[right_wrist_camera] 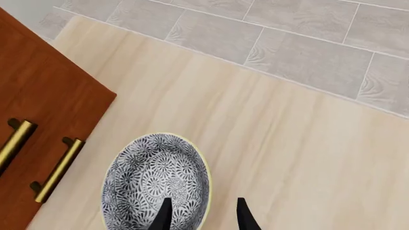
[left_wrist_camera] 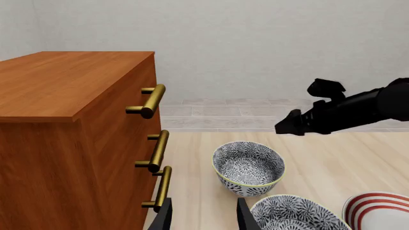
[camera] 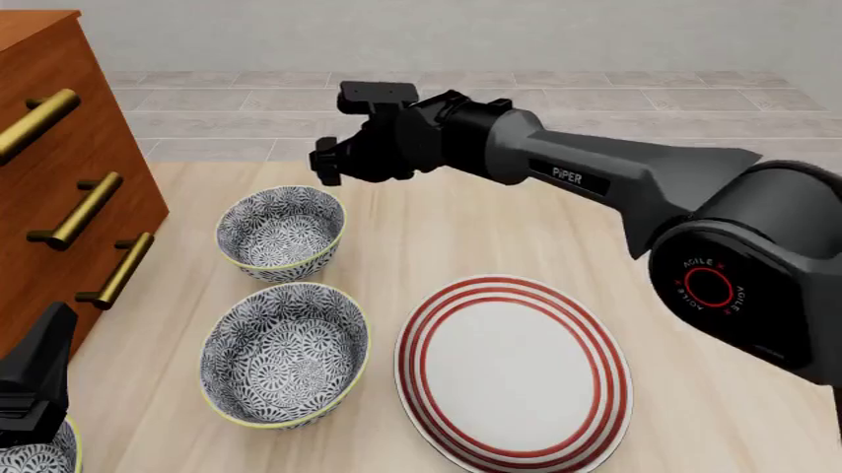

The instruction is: Pick up the bowl and put it in the front on the plate.

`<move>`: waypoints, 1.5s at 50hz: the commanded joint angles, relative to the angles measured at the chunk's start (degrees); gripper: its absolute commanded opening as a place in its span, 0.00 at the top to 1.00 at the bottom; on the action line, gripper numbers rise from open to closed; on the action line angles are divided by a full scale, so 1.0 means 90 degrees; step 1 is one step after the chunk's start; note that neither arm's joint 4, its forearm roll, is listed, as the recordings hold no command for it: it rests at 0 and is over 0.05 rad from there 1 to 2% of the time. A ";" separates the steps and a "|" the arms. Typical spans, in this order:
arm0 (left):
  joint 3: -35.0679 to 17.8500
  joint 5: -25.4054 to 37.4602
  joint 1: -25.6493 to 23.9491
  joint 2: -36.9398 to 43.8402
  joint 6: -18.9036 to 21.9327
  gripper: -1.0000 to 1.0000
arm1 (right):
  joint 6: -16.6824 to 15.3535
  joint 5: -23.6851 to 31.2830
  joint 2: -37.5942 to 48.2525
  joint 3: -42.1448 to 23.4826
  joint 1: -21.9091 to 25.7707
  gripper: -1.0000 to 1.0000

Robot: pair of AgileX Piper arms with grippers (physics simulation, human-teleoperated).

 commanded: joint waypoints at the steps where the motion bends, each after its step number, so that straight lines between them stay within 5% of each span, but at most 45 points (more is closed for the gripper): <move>1: 0.0000 0.0000 0.0000 0.0000 0.0000 0.00 | -0.0193 0.0236 0.0358 -0.0408 -0.0023 0.00; 75: 0.0000 0.0000 0.0000 0.0000 0.0000 0.00 | -0.0698 0.0258 0.1187 -0.0671 0.0218 0.00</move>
